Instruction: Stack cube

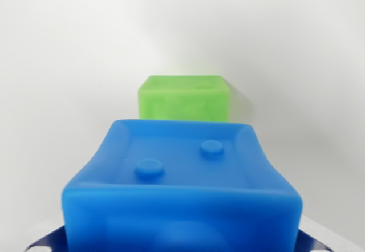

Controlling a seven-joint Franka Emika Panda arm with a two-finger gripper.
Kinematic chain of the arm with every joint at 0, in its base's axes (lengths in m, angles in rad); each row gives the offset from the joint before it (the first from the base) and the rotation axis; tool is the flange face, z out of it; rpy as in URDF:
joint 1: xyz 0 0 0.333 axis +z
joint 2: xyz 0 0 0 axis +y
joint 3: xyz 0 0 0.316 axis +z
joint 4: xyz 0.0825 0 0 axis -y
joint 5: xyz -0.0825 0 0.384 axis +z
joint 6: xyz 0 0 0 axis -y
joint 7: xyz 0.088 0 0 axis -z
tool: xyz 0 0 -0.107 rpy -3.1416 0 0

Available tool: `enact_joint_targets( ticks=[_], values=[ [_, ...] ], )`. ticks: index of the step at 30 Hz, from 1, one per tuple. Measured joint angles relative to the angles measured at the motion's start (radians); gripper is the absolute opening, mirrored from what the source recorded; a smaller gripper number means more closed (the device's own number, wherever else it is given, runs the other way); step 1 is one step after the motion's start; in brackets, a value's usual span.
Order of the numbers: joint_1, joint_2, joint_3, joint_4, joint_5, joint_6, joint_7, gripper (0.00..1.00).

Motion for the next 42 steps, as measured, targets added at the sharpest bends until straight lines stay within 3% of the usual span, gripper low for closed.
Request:
enact_joint_targets(
  ticks=[18,38,39,42],
  values=[
    [0.004,0.086,-0.006,0.003,-0.008,0.083,0.005,0.0],
    [0.01,0.128,-0.012,0.01,-0.01,0.119,0.006,0.0],
    [0.01,0.129,-0.012,0.01,-0.01,0.119,0.006,1.0],
    [0.01,0.129,-0.012,0.01,-0.01,0.119,0.006,1.0]
  ],
)
